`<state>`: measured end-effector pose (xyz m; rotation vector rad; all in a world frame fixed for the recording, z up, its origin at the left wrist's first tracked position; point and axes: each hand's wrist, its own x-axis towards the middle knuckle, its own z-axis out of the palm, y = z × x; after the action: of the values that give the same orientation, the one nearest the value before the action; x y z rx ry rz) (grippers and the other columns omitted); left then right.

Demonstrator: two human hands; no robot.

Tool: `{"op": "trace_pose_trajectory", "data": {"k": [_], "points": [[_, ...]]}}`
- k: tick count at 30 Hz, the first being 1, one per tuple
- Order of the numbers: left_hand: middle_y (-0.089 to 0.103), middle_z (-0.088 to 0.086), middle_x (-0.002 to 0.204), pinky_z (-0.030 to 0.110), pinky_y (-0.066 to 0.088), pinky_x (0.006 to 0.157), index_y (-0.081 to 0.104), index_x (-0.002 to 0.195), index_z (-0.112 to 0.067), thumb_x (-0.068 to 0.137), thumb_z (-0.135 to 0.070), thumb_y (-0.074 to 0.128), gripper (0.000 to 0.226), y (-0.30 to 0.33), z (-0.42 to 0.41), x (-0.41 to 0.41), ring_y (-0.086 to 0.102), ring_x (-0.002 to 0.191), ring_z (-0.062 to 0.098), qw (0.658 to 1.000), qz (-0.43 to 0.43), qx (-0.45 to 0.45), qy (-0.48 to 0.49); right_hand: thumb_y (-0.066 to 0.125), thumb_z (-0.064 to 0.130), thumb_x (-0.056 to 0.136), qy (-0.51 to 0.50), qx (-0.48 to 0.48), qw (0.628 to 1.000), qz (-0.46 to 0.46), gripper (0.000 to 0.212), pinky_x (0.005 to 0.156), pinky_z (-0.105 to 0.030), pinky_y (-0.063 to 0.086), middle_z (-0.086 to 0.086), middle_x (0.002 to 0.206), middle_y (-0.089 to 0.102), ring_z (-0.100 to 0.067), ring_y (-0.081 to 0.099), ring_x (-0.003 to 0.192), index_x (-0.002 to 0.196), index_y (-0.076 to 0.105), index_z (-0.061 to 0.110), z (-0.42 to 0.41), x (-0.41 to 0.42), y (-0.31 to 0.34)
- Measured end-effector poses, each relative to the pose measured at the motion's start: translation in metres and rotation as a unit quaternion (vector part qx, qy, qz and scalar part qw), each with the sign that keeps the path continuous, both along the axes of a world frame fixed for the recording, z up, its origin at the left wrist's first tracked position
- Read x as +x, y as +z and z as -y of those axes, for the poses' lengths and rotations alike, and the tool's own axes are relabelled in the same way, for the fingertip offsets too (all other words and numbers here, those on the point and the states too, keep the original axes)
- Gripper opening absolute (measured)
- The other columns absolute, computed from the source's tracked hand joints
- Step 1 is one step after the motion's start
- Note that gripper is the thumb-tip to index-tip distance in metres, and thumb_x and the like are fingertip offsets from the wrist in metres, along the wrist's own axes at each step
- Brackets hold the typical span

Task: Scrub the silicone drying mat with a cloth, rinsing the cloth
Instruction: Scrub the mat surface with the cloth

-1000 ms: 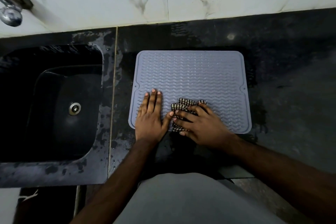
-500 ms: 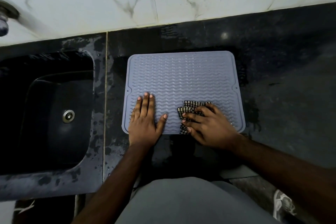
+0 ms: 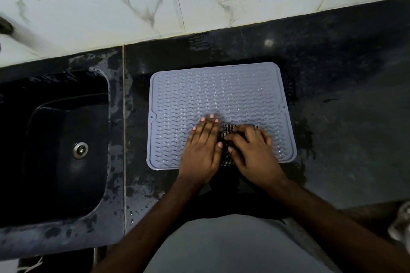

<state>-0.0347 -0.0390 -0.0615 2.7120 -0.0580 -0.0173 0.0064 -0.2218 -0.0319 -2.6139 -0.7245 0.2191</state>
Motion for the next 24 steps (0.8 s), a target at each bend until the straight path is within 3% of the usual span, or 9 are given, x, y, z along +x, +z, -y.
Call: {"op": "trace_pose_trajectory", "data": {"k": [5, 11, 15, 19, 24], "points": [[0.011, 0.001, 0.17, 0.039, 0.006, 0.127, 0.02, 0.161, -0.014, 0.105, -0.035, 0.028, 0.061, -0.014, 0.005, 0.008, 0.001, 0.157, 0.017, 0.999, -0.023, 0.032, -0.021, 0.047, 0.059, 0.094, -0.104, -0.105, 0.988, -0.048, 0.048, 0.113, -0.062, 0.023, 0.003, 0.157, 0.03, -0.03, 0.018, 0.148, 0.141, 0.044, 0.049, -0.005, -0.009, -0.002], [0.01, -0.002, 0.17, 0.044, 0.012, 0.126, 0.012, 0.163, -0.022, 0.104, -0.043, 0.029, 0.064, -0.02, 0.005, 0.009, 0.004, 0.157, 0.016, 0.999, -0.019, 0.042, -0.014, 0.05, 0.044, 0.096, -0.12, -0.119, 0.985, -0.035, 0.041, 0.098, -0.047, 0.038, -0.002, 0.149, 0.042, -0.036, 0.039, 0.126, 0.137, 0.053, 0.041, -0.018, -0.014, -0.001], [0.011, -0.003, 0.17, 0.046, 0.014, 0.126, 0.01, 0.163, -0.022, 0.103, -0.056, 0.024, 0.071, -0.019, 0.002, 0.008, 0.007, 0.157, 0.017, 1.0, -0.011, 0.016, -0.016, 0.06, 0.031, 0.094, -0.095, -0.06, 0.993, -0.042, 0.038, 0.091, -0.047, 0.046, -0.005, 0.143, 0.048, -0.035, 0.046, 0.109, 0.132, 0.062, 0.036, -0.011, -0.007, -0.001], [0.007, -0.001, 0.171, 0.054, 0.017, 0.124, 0.009, 0.163, -0.03, 0.099, -0.068, 0.023, 0.075, -0.018, 0.001, 0.006, 0.007, 0.157, 0.022, 0.998, -0.02, 0.038, -0.038, 0.055, 0.04, 0.096, -0.07, -0.078, 0.993, -0.055, 0.036, 0.09, -0.04, 0.044, 0.001, 0.138, 0.044, -0.028, 0.042, 0.107, 0.131, 0.058, 0.045, -0.004, 0.003, 0.001], [0.003, 0.001, 0.171, 0.053, 0.017, 0.123, 0.008, 0.162, -0.034, 0.097, -0.072, 0.028, 0.078, -0.022, 0.001, 0.007, 0.005, 0.157, 0.025, 0.995, -0.024, 0.09, -0.046, 0.062, 0.043, 0.091, -0.057, -0.12, 0.99, -0.045, 0.037, 0.091, -0.039, 0.044, 0.004, 0.13, 0.046, -0.025, 0.044, 0.107, 0.125, 0.058, 0.055, 0.015, 0.016, 0.008]]}}
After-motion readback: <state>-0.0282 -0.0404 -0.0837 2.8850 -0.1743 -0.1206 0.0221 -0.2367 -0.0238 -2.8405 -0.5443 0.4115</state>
